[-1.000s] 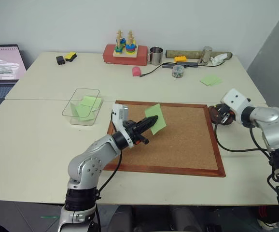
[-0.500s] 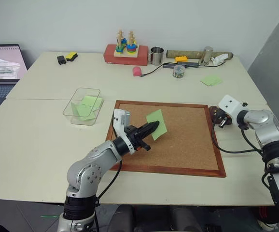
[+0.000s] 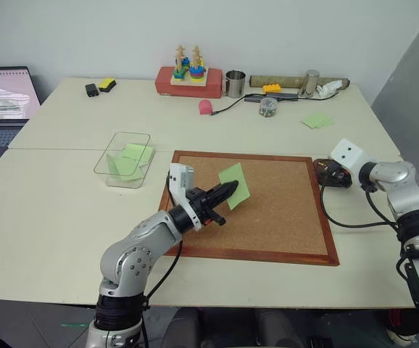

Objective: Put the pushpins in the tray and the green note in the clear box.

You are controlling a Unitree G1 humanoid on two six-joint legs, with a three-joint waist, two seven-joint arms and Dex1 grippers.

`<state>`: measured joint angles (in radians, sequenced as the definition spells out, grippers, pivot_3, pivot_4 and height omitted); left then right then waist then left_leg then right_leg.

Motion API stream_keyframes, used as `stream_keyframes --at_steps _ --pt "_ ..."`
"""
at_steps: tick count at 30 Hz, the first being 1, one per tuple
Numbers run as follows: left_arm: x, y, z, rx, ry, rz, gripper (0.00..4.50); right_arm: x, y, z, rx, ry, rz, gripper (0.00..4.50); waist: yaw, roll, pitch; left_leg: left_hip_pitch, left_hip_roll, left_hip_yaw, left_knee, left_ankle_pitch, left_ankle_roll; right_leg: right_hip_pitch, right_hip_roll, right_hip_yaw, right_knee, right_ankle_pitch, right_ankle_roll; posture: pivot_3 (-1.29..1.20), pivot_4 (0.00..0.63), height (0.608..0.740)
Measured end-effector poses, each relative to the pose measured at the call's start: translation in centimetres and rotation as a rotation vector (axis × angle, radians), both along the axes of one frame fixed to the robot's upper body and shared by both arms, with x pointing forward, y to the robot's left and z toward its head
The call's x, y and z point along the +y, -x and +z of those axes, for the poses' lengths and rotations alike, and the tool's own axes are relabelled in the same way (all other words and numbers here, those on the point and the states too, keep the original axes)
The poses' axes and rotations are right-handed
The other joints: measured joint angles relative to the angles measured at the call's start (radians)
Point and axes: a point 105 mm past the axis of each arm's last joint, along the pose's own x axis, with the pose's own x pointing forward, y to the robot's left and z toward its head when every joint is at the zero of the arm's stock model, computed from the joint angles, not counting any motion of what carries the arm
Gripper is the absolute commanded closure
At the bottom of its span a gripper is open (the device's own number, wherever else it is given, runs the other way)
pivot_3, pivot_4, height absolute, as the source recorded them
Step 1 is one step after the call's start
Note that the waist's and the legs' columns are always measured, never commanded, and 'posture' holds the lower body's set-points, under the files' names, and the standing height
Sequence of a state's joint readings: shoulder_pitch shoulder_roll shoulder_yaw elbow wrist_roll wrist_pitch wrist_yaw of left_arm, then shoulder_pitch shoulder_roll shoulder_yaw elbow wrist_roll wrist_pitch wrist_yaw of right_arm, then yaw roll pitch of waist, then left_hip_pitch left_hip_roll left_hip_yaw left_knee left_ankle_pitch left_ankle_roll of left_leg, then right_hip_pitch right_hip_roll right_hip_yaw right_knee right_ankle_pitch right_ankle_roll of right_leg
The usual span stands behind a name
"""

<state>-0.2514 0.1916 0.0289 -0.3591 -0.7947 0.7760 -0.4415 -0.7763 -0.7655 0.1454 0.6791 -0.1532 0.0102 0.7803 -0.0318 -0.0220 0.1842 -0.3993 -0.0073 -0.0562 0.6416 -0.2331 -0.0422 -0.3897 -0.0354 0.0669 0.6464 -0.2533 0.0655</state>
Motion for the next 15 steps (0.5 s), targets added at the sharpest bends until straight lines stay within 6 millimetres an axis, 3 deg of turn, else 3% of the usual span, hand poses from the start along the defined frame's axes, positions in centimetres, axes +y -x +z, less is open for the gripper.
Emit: stream_keyframes --at_steps 2,5,9,15 --pt "0.7 -0.3 0.5 -0.02 -0.02 0.03 4.5 0.8 0.5 1.7 -0.022 -0.028 0.052 1.48 0.0 0.0 0.0 0.0 0.0 -0.001 0.0 0.0 0.0 0.0 0.0 0.0 0.0 0.0 0.0 0.0 0.15 0.74" --pt "3.4 -1.3 2.6 -0.117 -0.087 0.129 4.5 3.7 1.9 4.3 -0.03 -0.115 0.187 1.48 -0.004 0.0 0.001 0.001 0.002 -0.001 0.0 0.0 0.0 0.0 0.001 -0.001 0.001 0.0 0.0 0.0 0.15 0.74" --pt "9.2 -2.9 6.2 -0.256 -0.191 0.364 4.5 9.1 4.7 7.6 -0.022 -0.249 0.43 1.48 -0.007 0.001 0.001 0.001 0.002 -0.003 0.0 0.0 0.0 0.001 0.002 -0.002 0.001 0.0 0.0 0.0 0.15 0.74" --pt "16.7 -5.9 6.7 -0.26 -0.412 0.686 4.5 16.3 8.7 10.6 0.024 -0.41 0.738 1.48 0.0 0.0 0.002 0.0 0.001 -0.004 0.0 0.0 0.0 0.0 0.001 -0.004 0.0 0.0 0.0 0.0 0.15 0.74"
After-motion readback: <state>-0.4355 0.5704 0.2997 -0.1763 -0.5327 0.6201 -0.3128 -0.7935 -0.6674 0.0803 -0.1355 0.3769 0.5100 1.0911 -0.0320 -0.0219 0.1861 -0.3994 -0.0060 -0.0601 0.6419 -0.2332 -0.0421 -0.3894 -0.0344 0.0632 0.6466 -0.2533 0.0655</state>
